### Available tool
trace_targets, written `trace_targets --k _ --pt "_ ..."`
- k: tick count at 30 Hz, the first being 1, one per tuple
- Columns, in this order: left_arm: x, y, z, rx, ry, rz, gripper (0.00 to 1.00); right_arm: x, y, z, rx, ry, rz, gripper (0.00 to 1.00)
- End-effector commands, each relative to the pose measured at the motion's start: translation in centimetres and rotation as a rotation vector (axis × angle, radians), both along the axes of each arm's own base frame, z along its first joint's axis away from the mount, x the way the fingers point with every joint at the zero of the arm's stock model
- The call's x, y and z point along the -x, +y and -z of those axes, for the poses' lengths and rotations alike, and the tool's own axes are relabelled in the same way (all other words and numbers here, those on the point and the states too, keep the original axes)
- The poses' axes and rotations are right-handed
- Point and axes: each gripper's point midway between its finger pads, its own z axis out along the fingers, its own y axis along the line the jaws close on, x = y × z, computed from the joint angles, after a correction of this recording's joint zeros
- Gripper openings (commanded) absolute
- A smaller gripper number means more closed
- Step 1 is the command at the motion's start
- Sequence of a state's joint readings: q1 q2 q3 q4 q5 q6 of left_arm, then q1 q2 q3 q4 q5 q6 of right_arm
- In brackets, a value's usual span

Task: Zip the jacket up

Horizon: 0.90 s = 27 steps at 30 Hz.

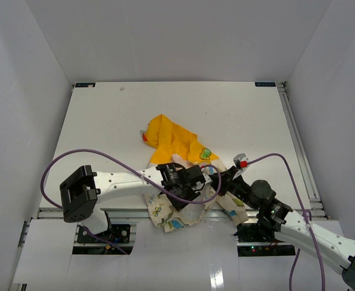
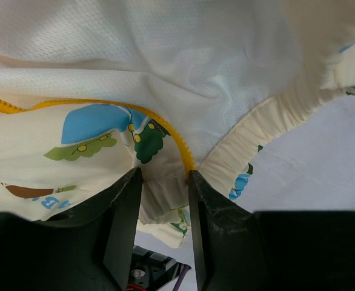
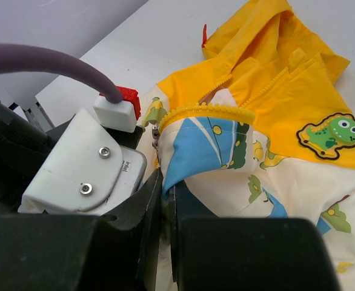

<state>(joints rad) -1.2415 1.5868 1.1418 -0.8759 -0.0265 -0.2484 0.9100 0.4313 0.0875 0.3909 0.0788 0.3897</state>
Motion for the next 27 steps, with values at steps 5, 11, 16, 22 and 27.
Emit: trace_targets --k 5,11,16,22,27 --pt "0.4 0.8 -0.3 0.001 -0.001 -0.037 0.50 -0.3 -0.1 -1.5 -0.035 -0.035 0.016 0.08" --pt "-0.3 0.4 -1.3 0.028 -0.026 -0.084 0.52 -0.3 -0.1 -1.5 -0.037 -0.038 0.015 0.08" --pt "-0.9 0.3 -2.6 0.064 -0.028 -0.112 0.52 -0.3 -0.2 -1.5 -0.037 -0.039 0.016 0.08" --pt "-1.1 0.6 -3.3 0.089 -0.028 -0.124 0.52 -0.3 -0.2 -1.4 -0.036 -0.038 0.015 0.08" --pt "-1.0 0.9 -3.3 0.072 -0.024 -0.114 0.51 -0.3 -0.2 -1.3 -0.034 -0.037 0.015 0.08"
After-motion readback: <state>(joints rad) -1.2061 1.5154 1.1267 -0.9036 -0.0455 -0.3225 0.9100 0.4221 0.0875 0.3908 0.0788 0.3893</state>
